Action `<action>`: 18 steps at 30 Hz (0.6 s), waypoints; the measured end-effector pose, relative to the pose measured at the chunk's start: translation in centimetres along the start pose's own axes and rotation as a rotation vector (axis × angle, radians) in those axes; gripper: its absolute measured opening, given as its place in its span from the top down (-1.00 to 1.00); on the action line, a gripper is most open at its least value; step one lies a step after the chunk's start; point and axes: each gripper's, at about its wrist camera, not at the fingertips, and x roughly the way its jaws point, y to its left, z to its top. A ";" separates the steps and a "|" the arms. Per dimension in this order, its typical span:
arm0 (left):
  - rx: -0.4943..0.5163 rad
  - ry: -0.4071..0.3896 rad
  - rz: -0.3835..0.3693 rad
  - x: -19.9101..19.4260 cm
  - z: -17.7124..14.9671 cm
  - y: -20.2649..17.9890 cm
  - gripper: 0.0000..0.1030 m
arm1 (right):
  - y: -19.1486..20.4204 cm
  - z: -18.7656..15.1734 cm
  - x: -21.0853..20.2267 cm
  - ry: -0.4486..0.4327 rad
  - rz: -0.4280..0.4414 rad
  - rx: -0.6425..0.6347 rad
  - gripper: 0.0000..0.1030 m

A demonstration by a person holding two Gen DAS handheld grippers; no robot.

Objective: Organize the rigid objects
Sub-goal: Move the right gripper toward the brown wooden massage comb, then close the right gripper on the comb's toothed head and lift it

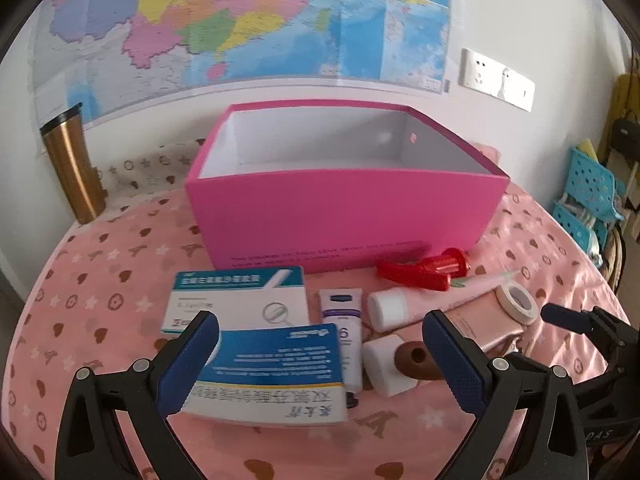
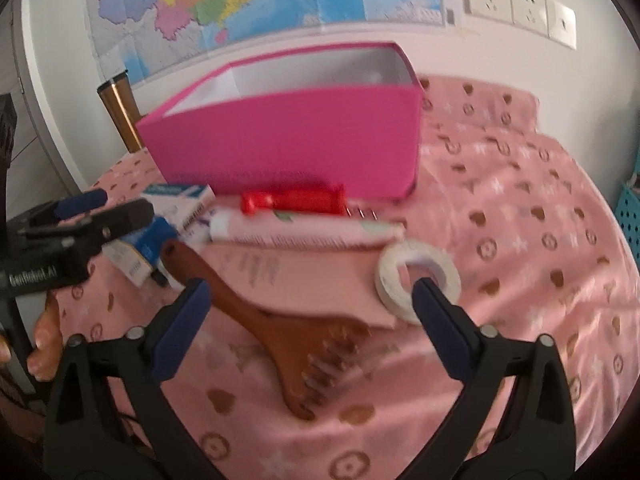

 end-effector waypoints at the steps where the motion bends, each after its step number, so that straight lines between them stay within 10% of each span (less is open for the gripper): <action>1: 0.008 0.003 0.000 0.1 -0.1 -0.3 -0.99 | -0.2 -0.3 0.0 0.007 0.000 0.006 -0.89; 18: 0.059 0.014 0.001 0.5 -0.3 -2.1 -0.99 | -0.3 -2.0 0.9 0.076 0.042 0.016 -0.58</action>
